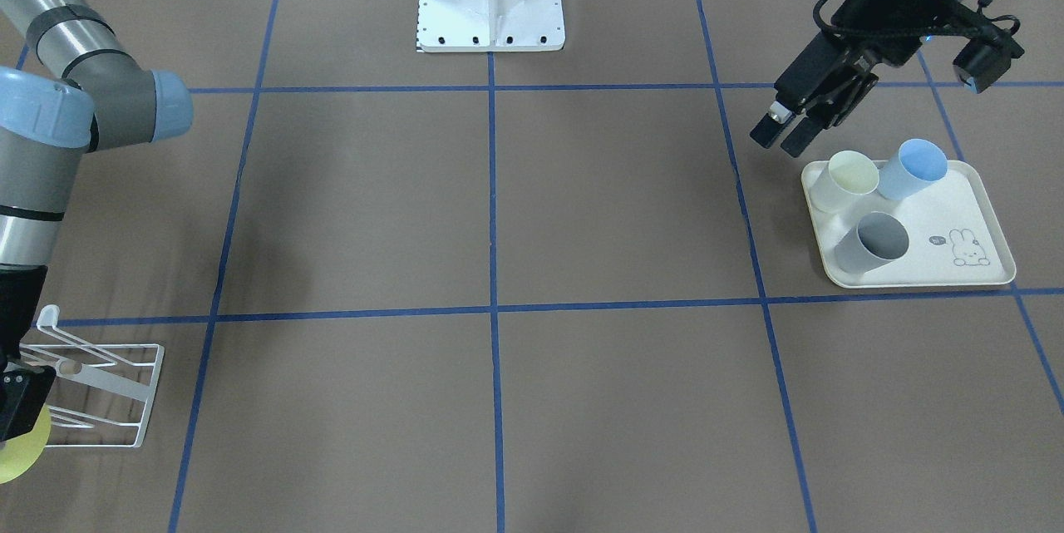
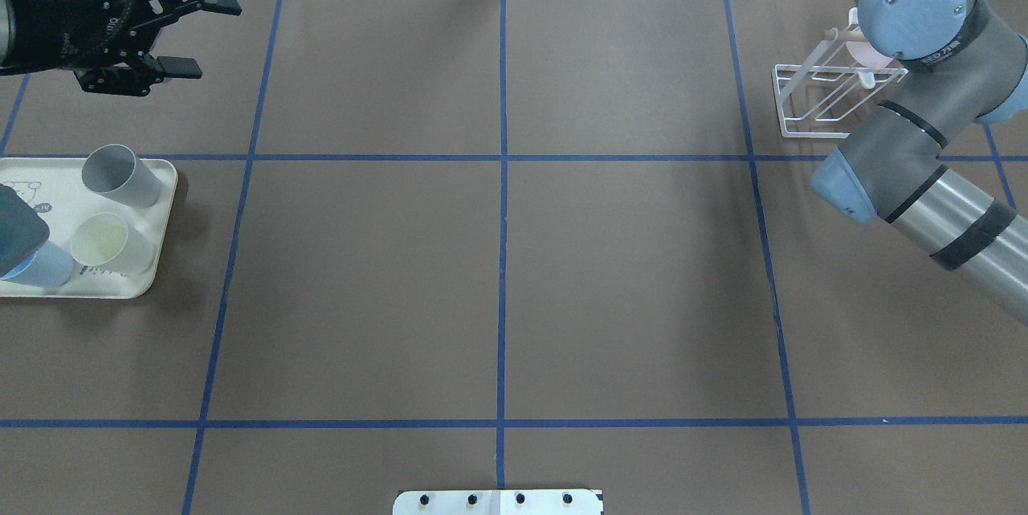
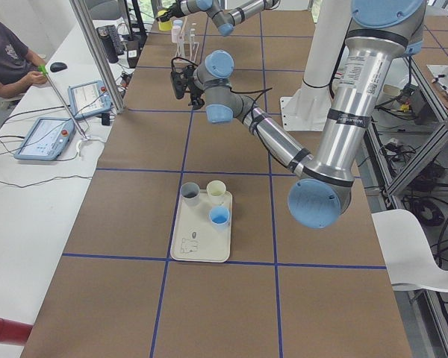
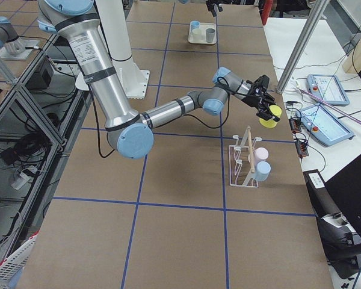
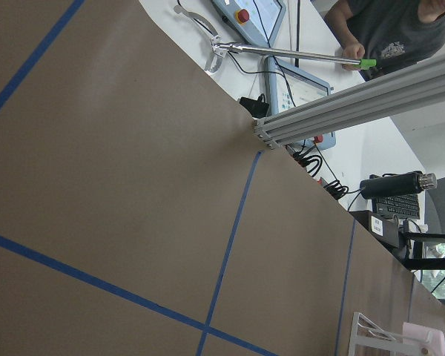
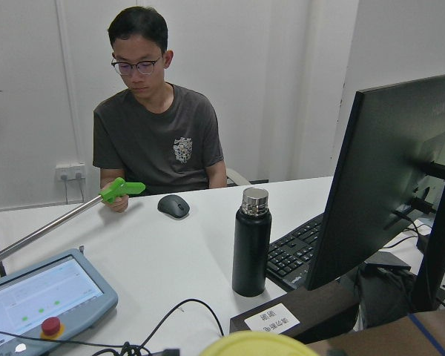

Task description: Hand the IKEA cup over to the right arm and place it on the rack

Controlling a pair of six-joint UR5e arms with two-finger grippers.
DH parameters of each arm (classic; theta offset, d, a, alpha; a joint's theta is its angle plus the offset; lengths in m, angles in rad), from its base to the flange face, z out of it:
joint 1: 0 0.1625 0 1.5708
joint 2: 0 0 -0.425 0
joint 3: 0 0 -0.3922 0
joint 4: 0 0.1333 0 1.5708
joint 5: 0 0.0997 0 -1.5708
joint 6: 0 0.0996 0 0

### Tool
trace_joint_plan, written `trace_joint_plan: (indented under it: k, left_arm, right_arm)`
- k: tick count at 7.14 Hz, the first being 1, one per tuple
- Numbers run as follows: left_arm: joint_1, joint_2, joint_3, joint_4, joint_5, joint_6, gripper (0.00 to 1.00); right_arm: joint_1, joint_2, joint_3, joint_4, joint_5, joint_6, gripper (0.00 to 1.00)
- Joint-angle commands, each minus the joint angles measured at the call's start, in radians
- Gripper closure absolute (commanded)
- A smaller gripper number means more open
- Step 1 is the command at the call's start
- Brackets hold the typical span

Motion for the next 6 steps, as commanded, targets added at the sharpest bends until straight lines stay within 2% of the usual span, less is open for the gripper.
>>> trace_joint_plan:
  k: [1, 6]
  left_arm:
    - [-0.002, 0.01, -0.011, 0.001, -0.003, 0.003, 0.0]
    - [-0.001, 0.011, -0.011, -0.002, -0.005, 0.003, 0.0]
  right_arm:
    - [0.011, -0.013, -0.061, 0.091, 0.007, -0.049, 1.0]
    - [-0.008, -0.068, -0.047, 0.093, 0.077, -0.095, 1.0]
